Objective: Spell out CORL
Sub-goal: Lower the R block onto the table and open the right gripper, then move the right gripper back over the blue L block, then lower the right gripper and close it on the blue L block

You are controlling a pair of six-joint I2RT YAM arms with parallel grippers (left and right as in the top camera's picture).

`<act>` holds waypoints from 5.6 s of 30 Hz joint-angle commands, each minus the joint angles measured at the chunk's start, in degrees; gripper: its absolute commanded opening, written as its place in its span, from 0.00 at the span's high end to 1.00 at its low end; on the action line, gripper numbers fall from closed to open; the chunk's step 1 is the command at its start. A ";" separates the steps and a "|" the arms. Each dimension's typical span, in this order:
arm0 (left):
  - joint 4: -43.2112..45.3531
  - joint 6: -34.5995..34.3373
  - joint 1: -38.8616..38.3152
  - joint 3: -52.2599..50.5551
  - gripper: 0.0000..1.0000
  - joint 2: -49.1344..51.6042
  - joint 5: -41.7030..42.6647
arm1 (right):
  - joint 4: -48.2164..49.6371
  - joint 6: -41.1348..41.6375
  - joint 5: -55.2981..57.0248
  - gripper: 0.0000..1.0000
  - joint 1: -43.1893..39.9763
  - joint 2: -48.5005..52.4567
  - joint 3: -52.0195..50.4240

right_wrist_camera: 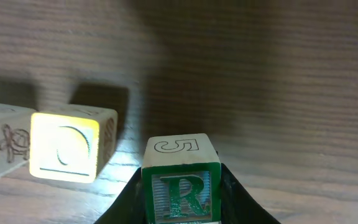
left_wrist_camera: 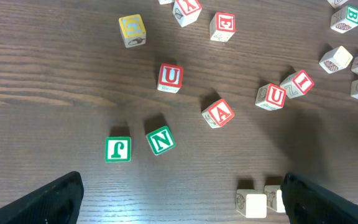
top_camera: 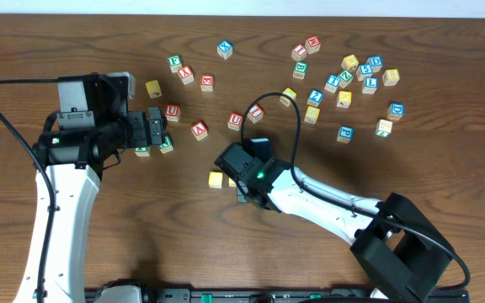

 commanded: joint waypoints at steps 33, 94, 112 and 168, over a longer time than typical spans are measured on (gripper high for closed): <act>-0.02 0.96 0.31 1.29 0.00 0.02 -0.17 | 4.22 0.83 0.85 0.84 0.17 3.69 -1.18; -0.02 0.96 0.31 1.29 0.00 0.02 -0.17 | -19.56 -14.47 5.57 0.25 -34.05 -11.85 23.34; -0.02 0.96 0.31 1.29 0.00 0.02 -0.17 | -11.80 -15.43 5.99 0.26 -47.47 13.07 27.71; -0.02 0.96 0.31 1.29 0.00 0.02 -0.17 | -17.27 -24.24 -3.69 0.34 -51.67 32.41 54.53</act>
